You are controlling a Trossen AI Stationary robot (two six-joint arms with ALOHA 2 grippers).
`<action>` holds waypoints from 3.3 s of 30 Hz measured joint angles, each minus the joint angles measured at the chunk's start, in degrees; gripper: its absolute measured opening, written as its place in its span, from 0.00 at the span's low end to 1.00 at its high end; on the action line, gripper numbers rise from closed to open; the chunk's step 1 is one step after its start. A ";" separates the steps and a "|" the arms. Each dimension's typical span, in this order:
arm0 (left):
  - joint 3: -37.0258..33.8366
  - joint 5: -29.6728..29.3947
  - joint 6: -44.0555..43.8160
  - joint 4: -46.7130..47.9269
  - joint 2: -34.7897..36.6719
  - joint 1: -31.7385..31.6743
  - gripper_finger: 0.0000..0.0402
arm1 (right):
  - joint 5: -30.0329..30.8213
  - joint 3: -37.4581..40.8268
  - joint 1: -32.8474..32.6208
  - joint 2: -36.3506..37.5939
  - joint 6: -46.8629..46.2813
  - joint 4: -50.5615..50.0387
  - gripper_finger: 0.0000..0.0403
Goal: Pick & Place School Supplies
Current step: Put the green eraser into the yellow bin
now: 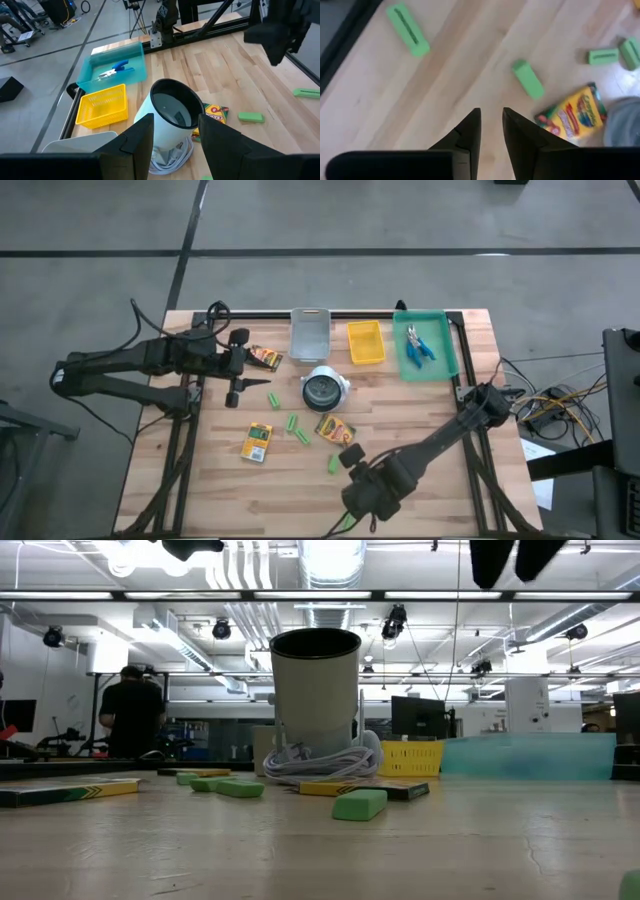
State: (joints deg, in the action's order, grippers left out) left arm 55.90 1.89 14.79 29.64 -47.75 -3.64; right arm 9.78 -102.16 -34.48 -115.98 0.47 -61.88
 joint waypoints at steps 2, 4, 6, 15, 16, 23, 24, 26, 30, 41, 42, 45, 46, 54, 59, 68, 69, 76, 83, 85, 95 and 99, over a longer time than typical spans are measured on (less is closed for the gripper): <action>0.00 -0.01 0.00 0.01 0.00 0.00 0.40 | -0.23 1.80 -0.16 0.00 -0.04 3.80 0.21; 0.00 0.00 0.00 -0.01 0.00 0.00 0.40 | -1.50 2.86 -0.42 -0.02 0.36 6.84 0.23; 0.00 0.00 -0.01 0.01 -0.02 0.00 0.40 | -3.76 4.10 -0.47 0.06 2.37 12.09 0.24; 0.00 0.00 0.00 0.00 -0.01 0.04 0.40 | -14.80 11.43 -0.54 -0.02 12.23 27.13 0.25; 0.00 0.00 0.02 -0.01 -0.02 0.04 0.40 | -15.52 12.14 -0.52 -0.02 12.61 28.05 0.26; 0.00 -0.02 0.00 0.01 -0.02 0.04 0.40 | -17.41 16.59 -0.52 -0.01 16.97 32.92 0.26; 0.00 0.00 -0.01 -0.01 -0.02 0.04 0.40 | -17.43 17.36 -0.52 0.00 17.10 34.33 0.26; 0.00 -0.02 0.02 -0.01 -0.02 0.04 0.40 | -17.43 18.82 -0.52 -0.02 17.09 36.17 0.26; 0.00 -0.02 0.01 -0.01 -0.01 0.04 0.40 | -17.54 21.36 -0.52 -0.24 16.67 42.05 0.27; 0.00 0.00 -0.01 0.01 -0.02 0.04 0.40 | -18.40 28.40 -0.50 -0.35 19.28 53.95 0.33; 0.00 -0.02 0.02 0.01 -0.02 0.04 0.40 | -18.93 28.82 -0.50 -0.35 19.27 54.59 0.34; 0.00 -0.02 -0.01 -0.01 -0.02 0.04 0.40 | -19.32 30.10 -0.50 -0.35 19.28 57.01 0.35; 0.00 0.00 0.00 -0.01 -0.02 0.04 0.40 | -19.34 30.53 -0.50 -0.35 19.28 57.69 0.35; 0.00 0.00 -0.01 -0.01 -0.02 0.04 0.40 | -19.39 31.56 -0.48 -0.35 19.19 58.59 0.34; 0.00 -0.01 0.00 -0.01 -0.02 0.04 0.40 | -19.51 31.96 -0.48 -0.35 19.06 58.52 0.36; 0.00 -0.02 0.01 -0.01 -0.02 0.00 0.40 | -19.52 32.18 -0.37 -2.29 18.26 61.78 0.36; 0.00 0.00 0.02 -0.01 -0.02 0.00 0.40 | -19.72 32.18 -0.37 -2.77 17.76 63.34 0.36; 0.00 0.00 0.00 0.00 -0.02 0.00 0.40 | -20.16 32.12 -0.33 -4.37 17.53 65.49 0.36; 0.00 -0.01 0.01 -0.01 -0.02 0.02 0.40 | -20.79 32.00 -0.31 -5.46 16.39 65.72 0.36; -0.02 -0.02 0.00 0.00 -0.02 0.02 0.40 | -20.72 31.99 -0.33 -5.49 16.37 65.71 0.35; -0.07 -0.01 0.02 -0.01 -0.02 0.04 0.40 | -20.51 31.99 -0.37 -5.49 16.66 65.28 0.19; -0.07 0.00 -0.01 -0.01 -0.02 0.04 0.40 | -20.39 31.99 -0.37 -5.42 16.68 65.26 0.16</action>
State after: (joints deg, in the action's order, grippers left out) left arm 55.83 1.89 14.79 29.63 -47.77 -3.60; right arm -10.60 -70.17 -34.85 -121.40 17.15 3.38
